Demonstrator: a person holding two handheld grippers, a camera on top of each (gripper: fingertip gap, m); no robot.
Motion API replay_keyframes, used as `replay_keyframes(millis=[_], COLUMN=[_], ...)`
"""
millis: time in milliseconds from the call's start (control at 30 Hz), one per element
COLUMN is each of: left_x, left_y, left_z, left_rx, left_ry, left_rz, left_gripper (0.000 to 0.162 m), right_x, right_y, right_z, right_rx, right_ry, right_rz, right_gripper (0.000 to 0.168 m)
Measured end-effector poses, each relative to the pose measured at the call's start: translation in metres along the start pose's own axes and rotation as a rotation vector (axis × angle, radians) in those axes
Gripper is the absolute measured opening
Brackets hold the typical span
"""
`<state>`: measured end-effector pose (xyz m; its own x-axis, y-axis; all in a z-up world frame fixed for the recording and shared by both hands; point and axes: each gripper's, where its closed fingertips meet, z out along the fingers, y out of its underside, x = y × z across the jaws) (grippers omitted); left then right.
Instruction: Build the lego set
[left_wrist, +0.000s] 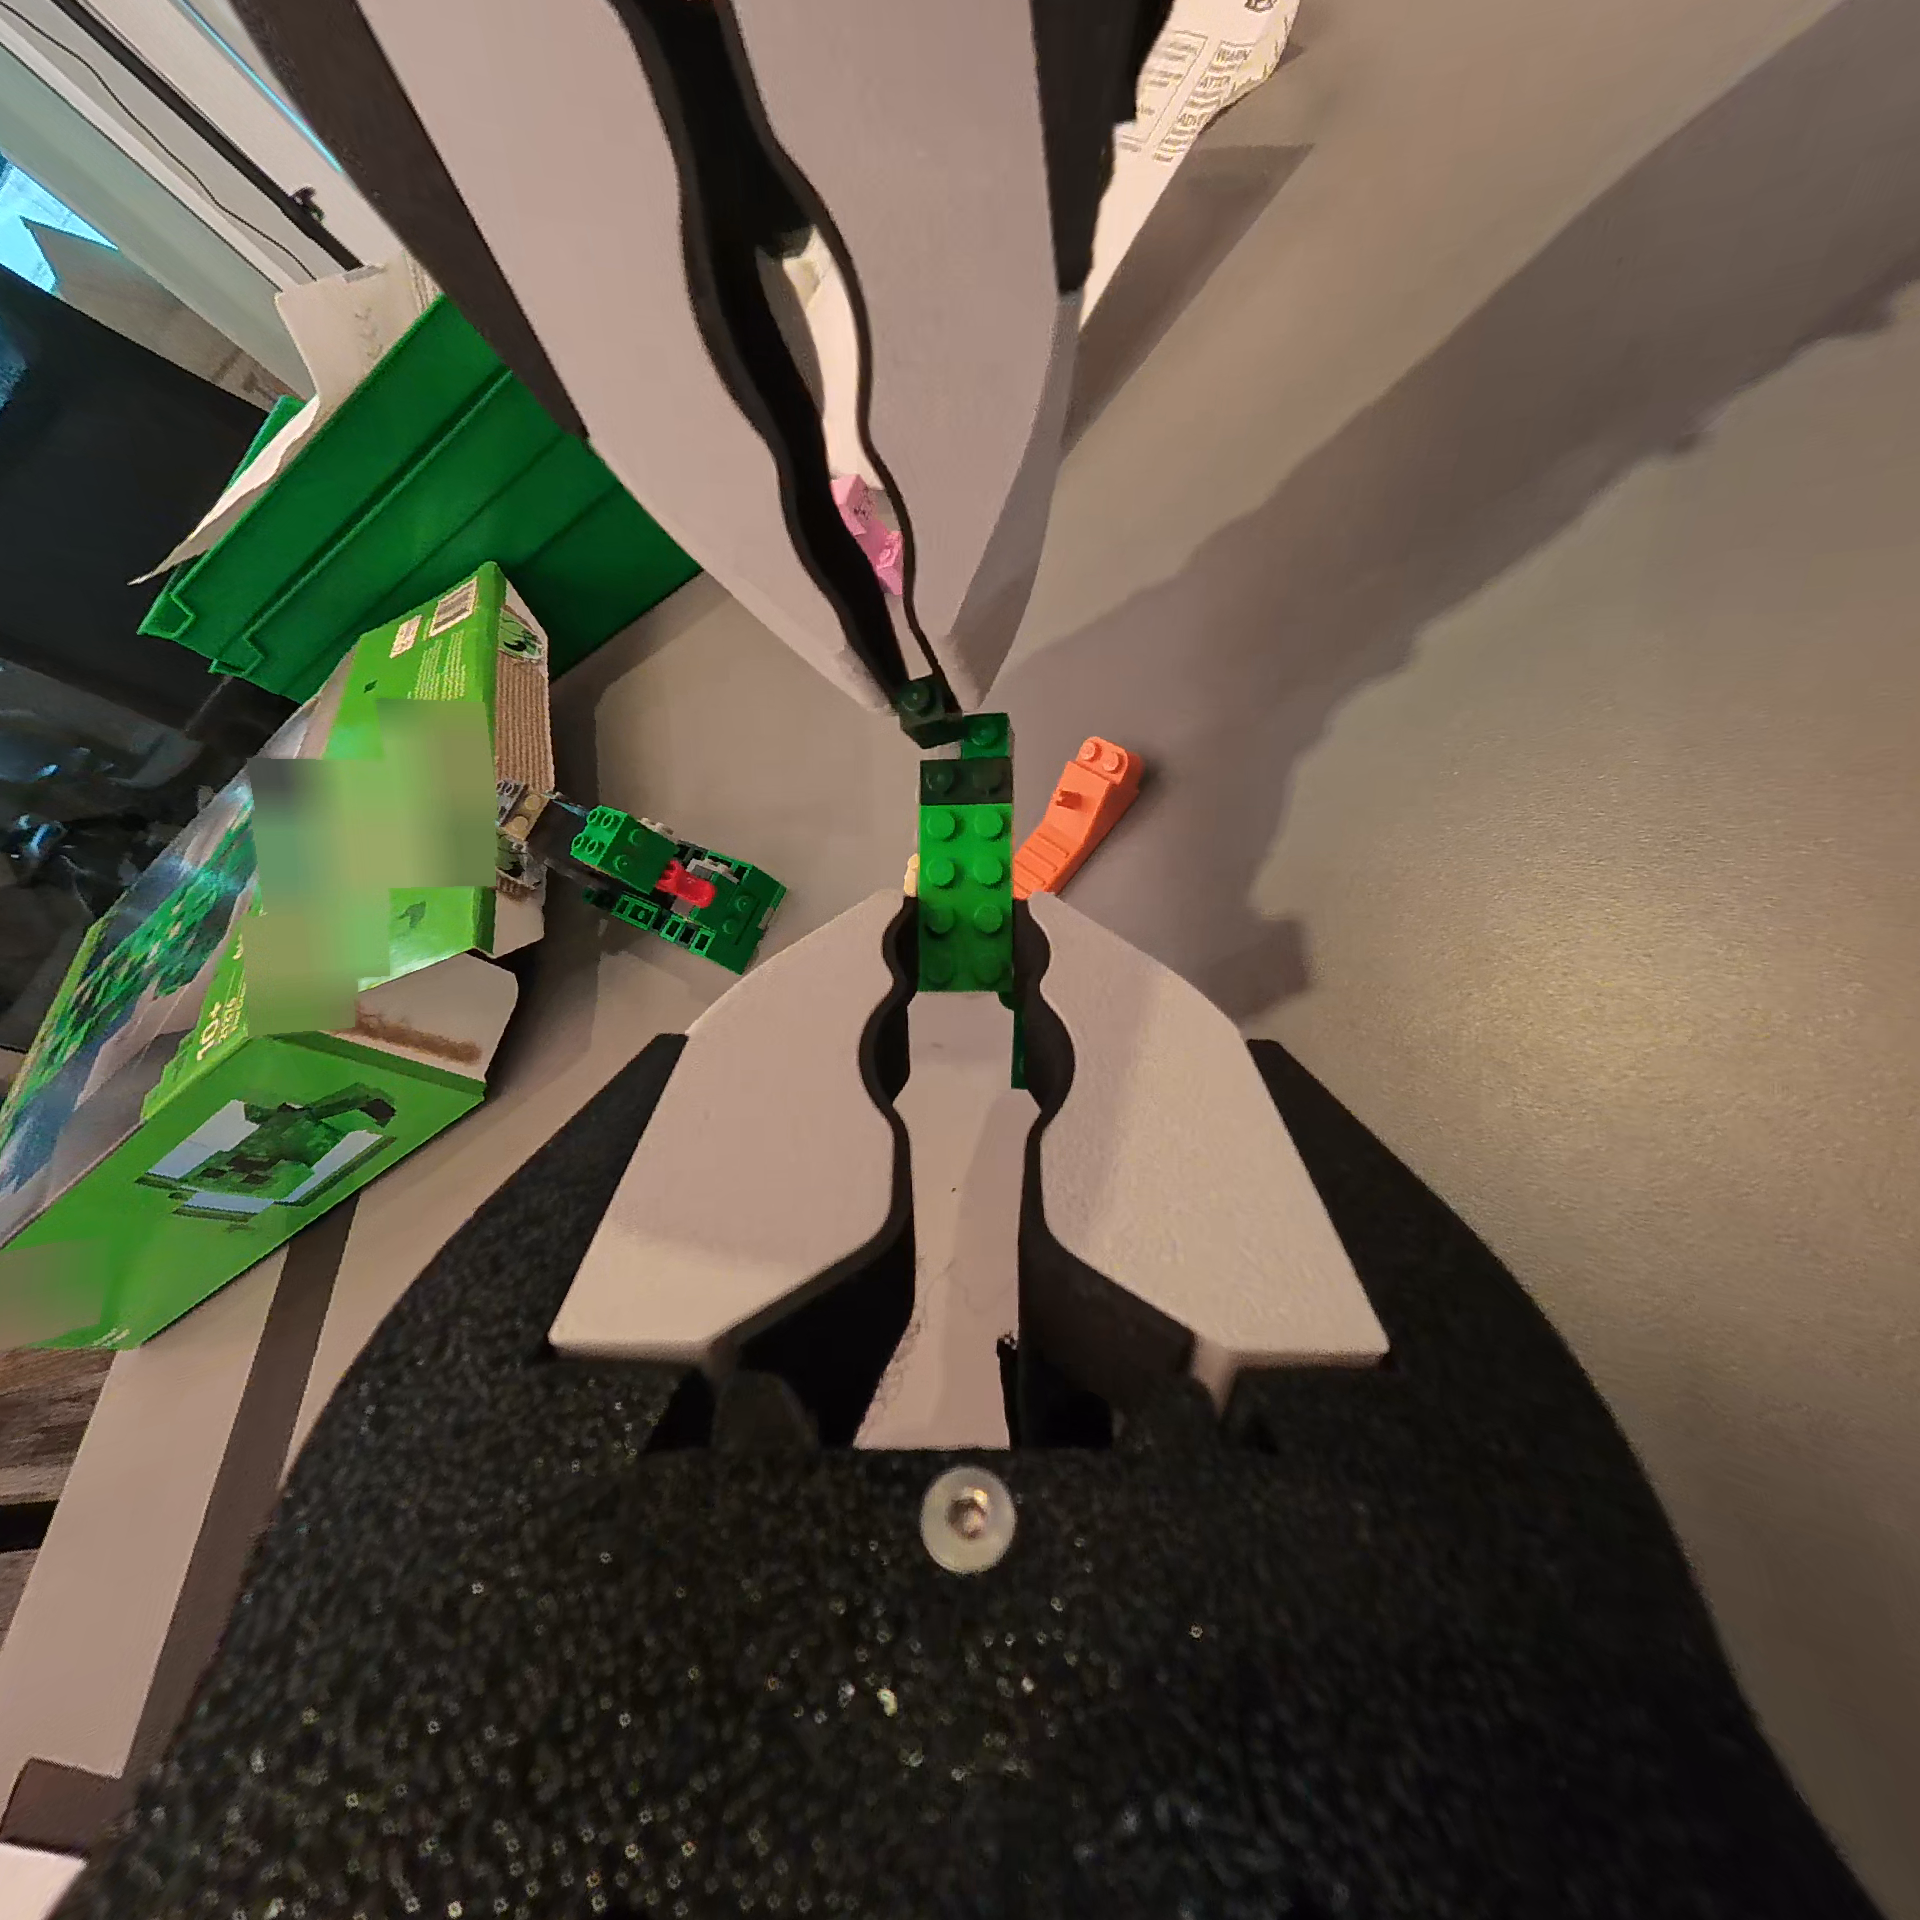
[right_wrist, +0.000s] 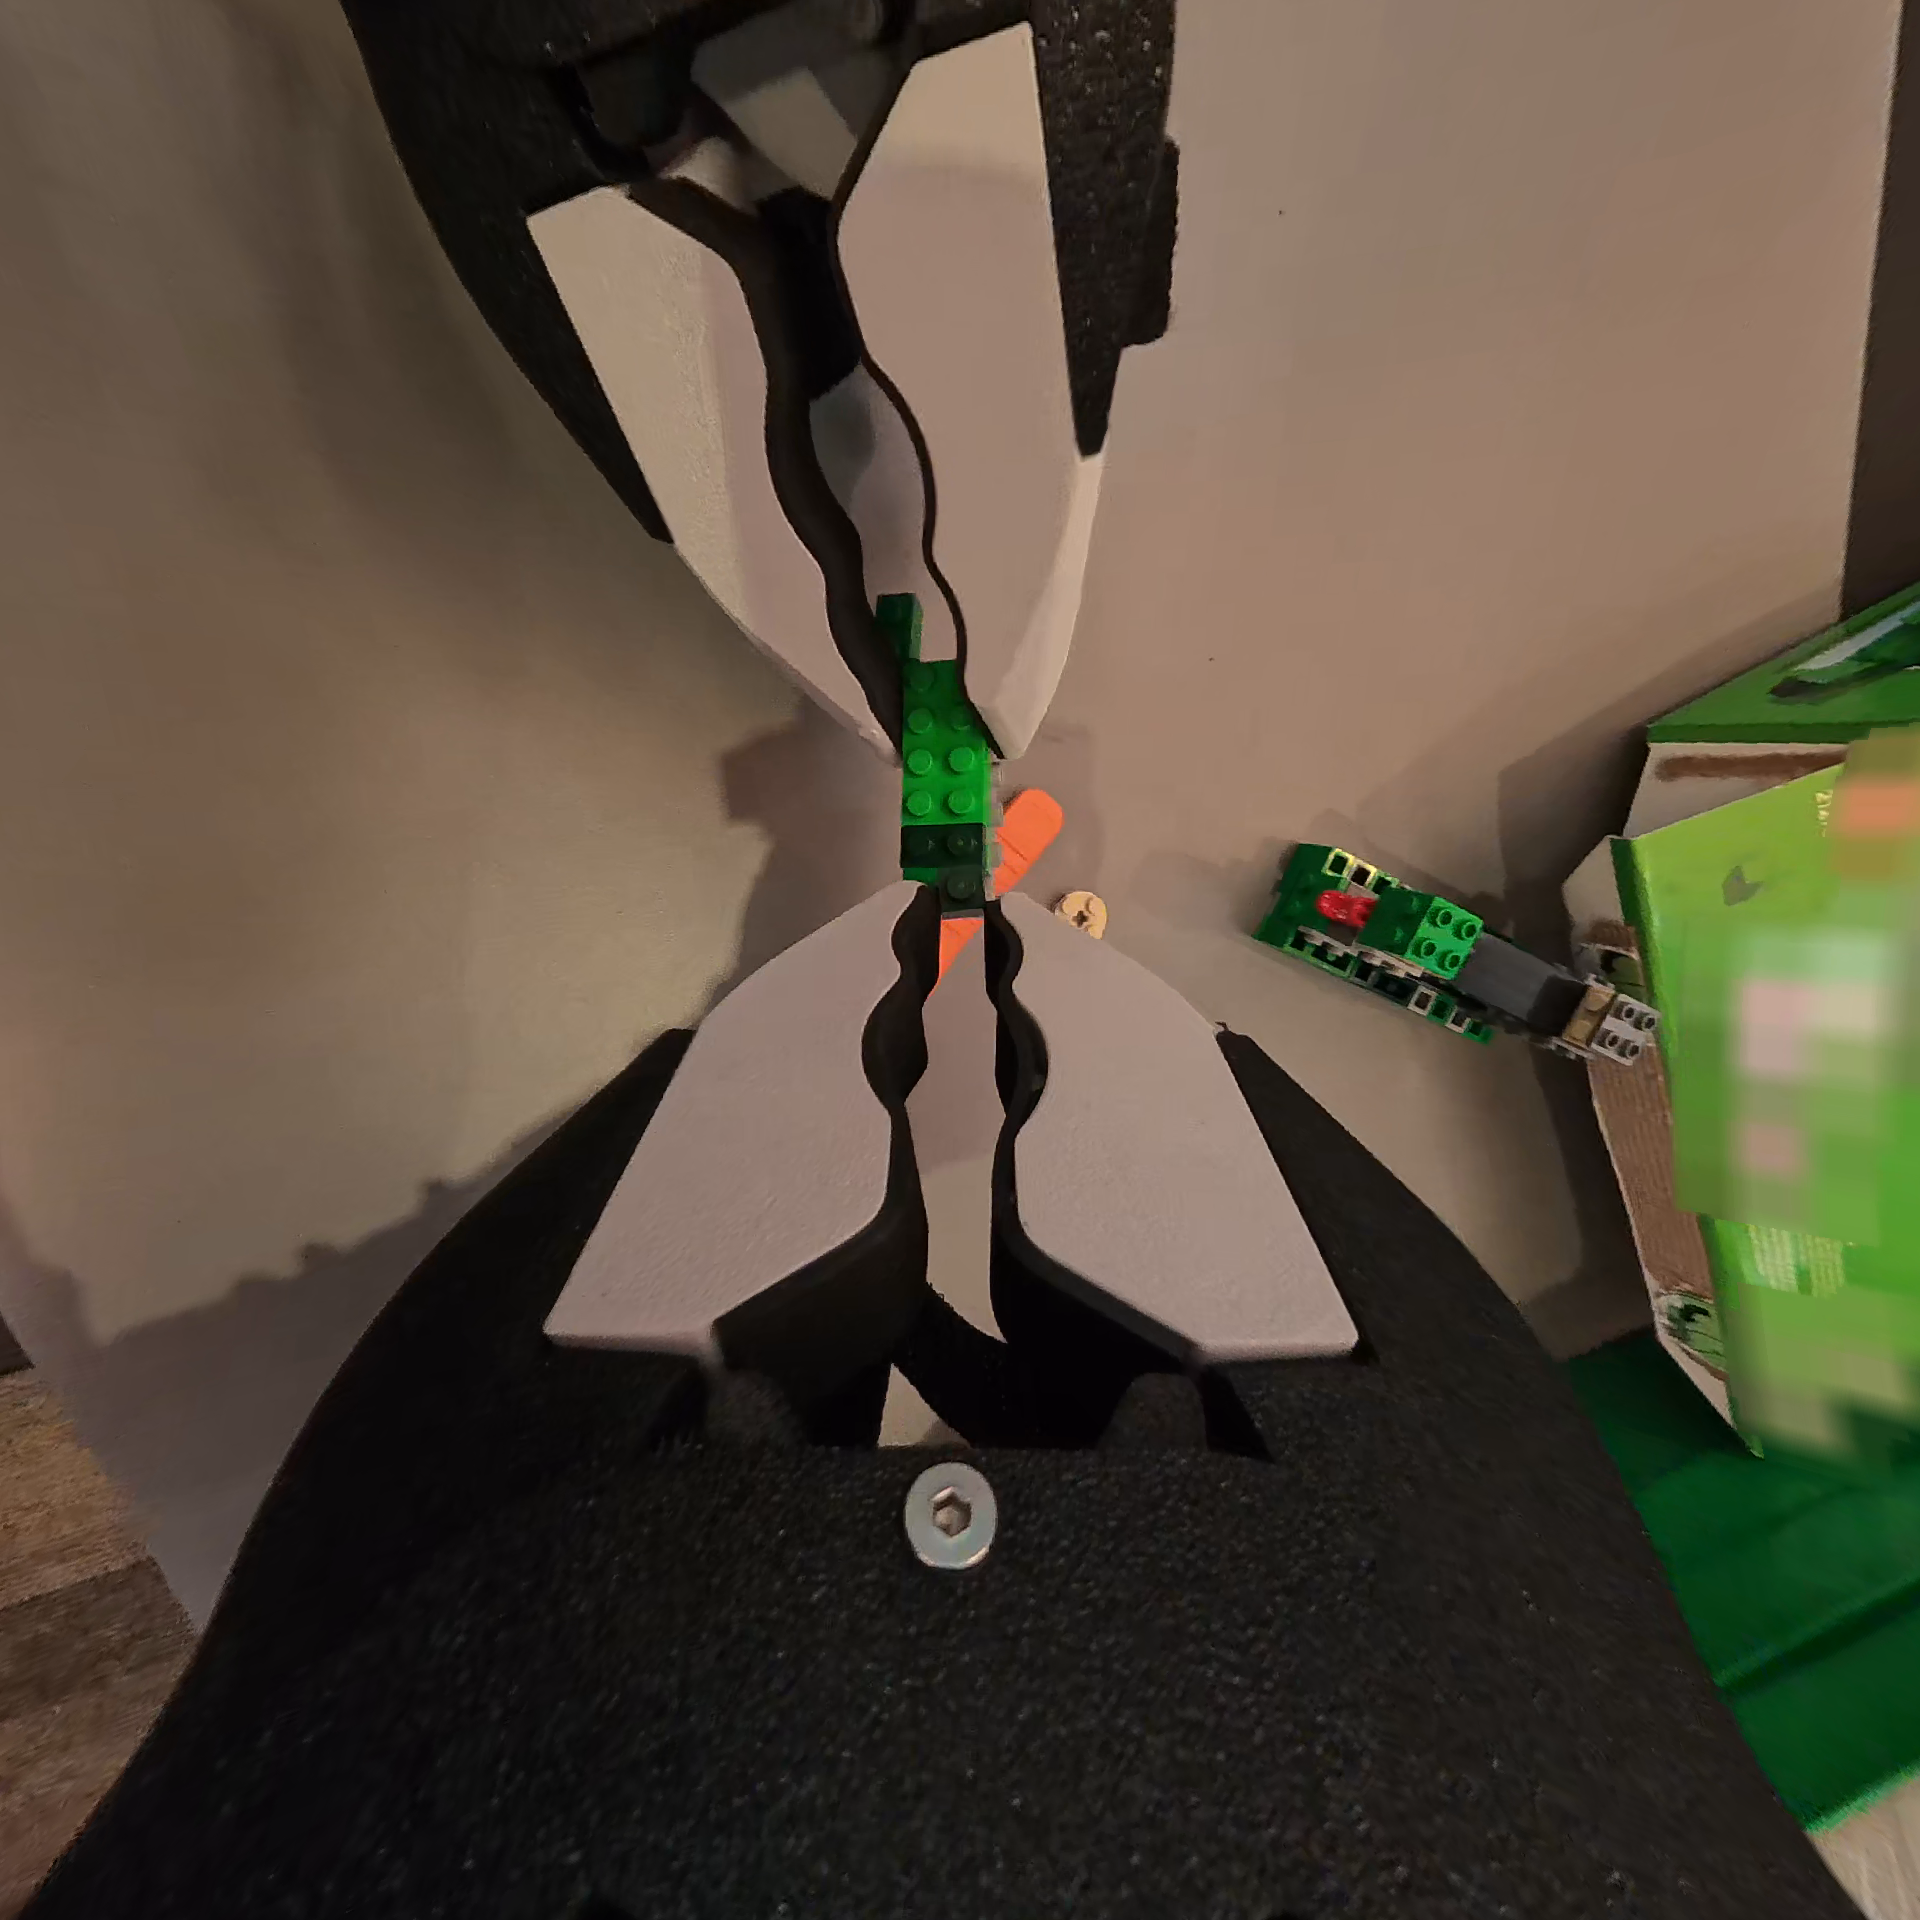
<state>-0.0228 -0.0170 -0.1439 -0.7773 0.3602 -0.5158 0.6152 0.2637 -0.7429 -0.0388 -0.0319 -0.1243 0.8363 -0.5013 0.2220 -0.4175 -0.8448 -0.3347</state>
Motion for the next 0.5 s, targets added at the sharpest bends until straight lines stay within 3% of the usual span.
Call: replay_keyframes(millis=[500], left_x=[0.0005], left_y=[-0.0022], left_z=[-0.0010], left_rx=[0.004], left_ry=[-0.003], left_rz=[0.013], left_gripper=[0.017], right_x=[-0.0018], right_y=[0.0007], right_z=[0.0024], right_rx=[-0.053], right_ry=[-0.004], right_rz=[-0.011], right_gripper=[0.008])
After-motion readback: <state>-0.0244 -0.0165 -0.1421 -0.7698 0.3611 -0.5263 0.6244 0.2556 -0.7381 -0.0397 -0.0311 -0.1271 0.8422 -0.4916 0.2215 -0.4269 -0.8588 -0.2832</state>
